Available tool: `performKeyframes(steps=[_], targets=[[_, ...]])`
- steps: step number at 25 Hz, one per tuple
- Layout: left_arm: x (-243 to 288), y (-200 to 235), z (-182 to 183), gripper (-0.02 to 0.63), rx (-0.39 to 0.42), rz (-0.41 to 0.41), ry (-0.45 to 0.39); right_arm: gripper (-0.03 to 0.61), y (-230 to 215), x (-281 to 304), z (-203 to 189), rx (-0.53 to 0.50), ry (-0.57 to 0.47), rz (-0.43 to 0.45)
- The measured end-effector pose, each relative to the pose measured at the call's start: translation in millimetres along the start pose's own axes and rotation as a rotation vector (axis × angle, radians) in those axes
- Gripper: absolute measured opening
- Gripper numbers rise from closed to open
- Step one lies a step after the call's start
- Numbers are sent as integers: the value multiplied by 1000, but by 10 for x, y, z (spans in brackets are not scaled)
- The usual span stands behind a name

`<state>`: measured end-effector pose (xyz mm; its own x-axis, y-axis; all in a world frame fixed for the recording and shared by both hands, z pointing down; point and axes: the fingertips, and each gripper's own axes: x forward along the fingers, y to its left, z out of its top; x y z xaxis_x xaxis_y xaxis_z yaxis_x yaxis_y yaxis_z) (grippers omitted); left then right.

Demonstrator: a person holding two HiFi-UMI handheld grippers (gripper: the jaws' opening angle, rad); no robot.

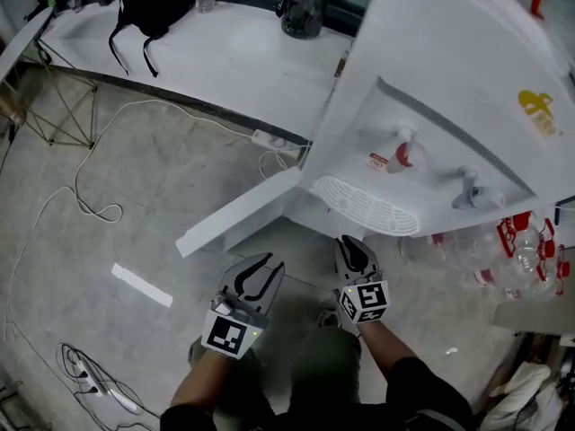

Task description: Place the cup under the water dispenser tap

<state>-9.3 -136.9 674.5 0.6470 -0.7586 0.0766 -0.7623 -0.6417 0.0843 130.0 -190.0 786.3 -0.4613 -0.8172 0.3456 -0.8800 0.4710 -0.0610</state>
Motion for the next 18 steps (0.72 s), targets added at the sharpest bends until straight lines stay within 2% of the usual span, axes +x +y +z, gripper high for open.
performKeyframes(steps=[3, 5, 7, 9, 12, 13, 18], targets=[[50, 20, -231, 94, 8, -9, -11, 59, -106, 211, -293, -8, 16, -32], [34, 47, -335, 98, 4, -5, -18, 155, -159, 334, -470, -7, 37, -51], [-11, 92, -415, 100, -12, 6, -19, 158, -195, 450, -609, -9, 53, -72], [-59, 135, -461, 101, 11, 5, -9, 160, -228, 574, -702, -17, 62, -96], [-127, 130, -499, 101, 158, -36, 35, 161, -326, 738, -820, -22, 83, -146], [-146, 126, -518, 101, 180, -42, 48, 161, -379, 797, -862, -13, 91, -170], [-205, 149, -621, 101, 184, -52, 85, 164, -629, 1157, -1097, 49, 128, -273]])
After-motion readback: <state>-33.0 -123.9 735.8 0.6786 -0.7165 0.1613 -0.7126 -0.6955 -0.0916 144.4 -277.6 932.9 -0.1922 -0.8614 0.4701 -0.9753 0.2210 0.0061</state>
